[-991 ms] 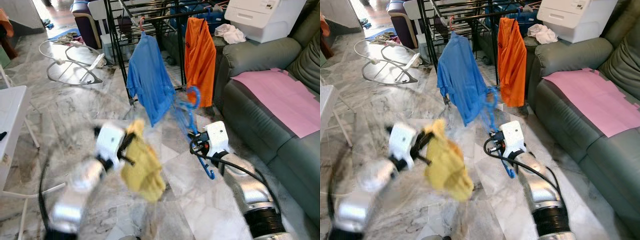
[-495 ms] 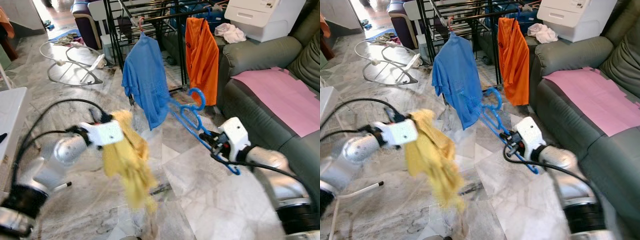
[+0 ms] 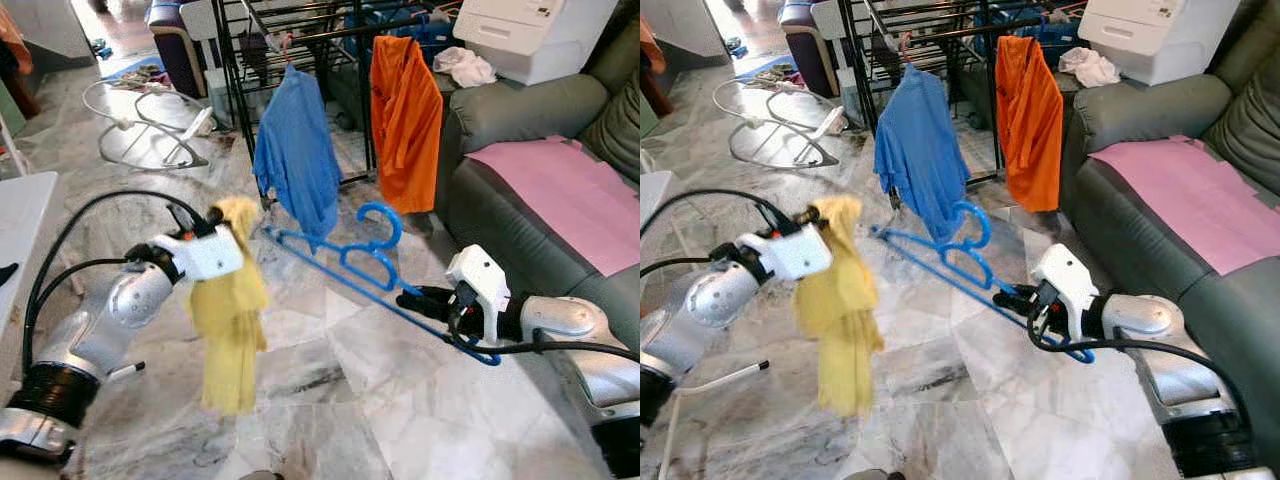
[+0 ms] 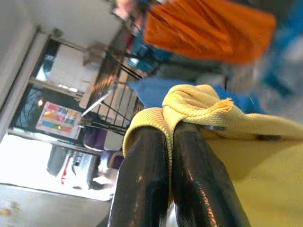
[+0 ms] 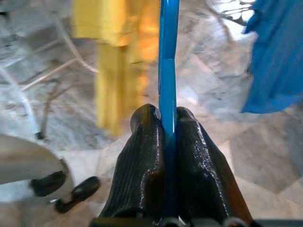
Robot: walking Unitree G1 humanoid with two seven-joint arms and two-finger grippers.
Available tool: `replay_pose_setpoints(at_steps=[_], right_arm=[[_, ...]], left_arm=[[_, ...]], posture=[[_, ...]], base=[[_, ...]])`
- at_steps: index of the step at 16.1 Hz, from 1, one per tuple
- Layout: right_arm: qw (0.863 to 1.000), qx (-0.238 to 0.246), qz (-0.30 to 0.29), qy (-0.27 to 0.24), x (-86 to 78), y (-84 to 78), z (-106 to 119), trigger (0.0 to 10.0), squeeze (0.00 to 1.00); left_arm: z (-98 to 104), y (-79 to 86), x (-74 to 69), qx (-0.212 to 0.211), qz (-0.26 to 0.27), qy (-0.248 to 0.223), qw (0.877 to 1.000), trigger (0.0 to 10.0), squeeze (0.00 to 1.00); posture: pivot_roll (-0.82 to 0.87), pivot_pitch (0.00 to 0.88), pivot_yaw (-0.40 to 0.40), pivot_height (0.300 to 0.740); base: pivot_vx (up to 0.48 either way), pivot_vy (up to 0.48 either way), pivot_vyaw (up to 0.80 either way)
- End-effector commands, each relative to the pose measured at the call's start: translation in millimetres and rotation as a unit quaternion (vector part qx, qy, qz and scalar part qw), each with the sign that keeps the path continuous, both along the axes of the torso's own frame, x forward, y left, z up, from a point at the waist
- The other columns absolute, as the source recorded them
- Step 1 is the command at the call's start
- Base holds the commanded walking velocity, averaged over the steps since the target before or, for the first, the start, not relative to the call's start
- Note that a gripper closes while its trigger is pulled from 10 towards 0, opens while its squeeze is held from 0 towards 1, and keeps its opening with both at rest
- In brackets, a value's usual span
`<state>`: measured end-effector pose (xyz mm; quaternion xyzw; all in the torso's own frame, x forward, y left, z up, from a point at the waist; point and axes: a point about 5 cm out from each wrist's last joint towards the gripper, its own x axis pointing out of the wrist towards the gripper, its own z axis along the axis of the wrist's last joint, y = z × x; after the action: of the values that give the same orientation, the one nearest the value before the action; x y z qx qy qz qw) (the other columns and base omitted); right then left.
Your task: Hang hanger
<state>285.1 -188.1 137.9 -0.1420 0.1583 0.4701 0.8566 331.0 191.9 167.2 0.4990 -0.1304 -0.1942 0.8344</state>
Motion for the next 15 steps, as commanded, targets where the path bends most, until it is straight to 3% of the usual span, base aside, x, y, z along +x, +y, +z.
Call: replay_pose_setpoints(at_steps=[1, 5, 8, 11, 12, 15], right_arm=[[1.0, 0.01, 0.027, 0.007, -3.9, 4.4, 3.7, 10.0, 0.0], [0.998, 0.008, 0.046, 0.03, -9.4, 3.1, 0.4, 10.0, 0.0], [0.999, 0.008, 0.02, 0.033, -3.4, 2.9, -6.3, 10.0, 0.0], [0.999, 0.01, -0.047, 0.024, 10.4, 4.0, -17.0, 10.0, 0.0], [0.994, 0.006, -0.11, 0.021, 21.9, -2.1, -23.3, 10.0, 0.0], [0.975, 0.011, -0.221, 0.016, 40.0, -17.8, -28.6, 10.0, 0.0]], left_arm=[[19.3, 0.2, 0.3, -0.038, -0.016, -0.031, 0.999, 10.0, 0.0], [22.7, -3.9, -3.1, -0.055, -0.041, -0.047, 0.997, 10.0, 0.0], [44.1, -26.4, -14.6, -0.147, -0.11, -0.063, 0.981, 10.0, 0.0], [56.9, -48.2, -28.3, -0.201, -0.161, -0.064, 0.964, 10.0, 0.0], [59.6, -55.0, -34.7, -0.213, -0.178, -0.056, 0.959, 10.0, 0.0], [59.5, -57.7, -43.8, -0.226, -0.184, -0.038, 0.956, 10.0, 0.0]], posture=[[-0.08, 0.037, 0.038, 0.74], [-0.08, 0.037, 0.038, 0.74], [-0.07, 0.037, 0.033, 0.74], [-0.06, 0.034, 0.029, 0.74], [-0.06, 0.034, 0.029, 0.74], [-0.04, 0.033, 0.023, 0.74]], base=[[0.0, 0.0, 0.0], [0.0, 0.0, 0.0], [0.0, 0.0, 0.0], [0.0, 0.0, 0.0], [0.0, 0.0, 0.0], [0.0, 0.0, 0.0]])
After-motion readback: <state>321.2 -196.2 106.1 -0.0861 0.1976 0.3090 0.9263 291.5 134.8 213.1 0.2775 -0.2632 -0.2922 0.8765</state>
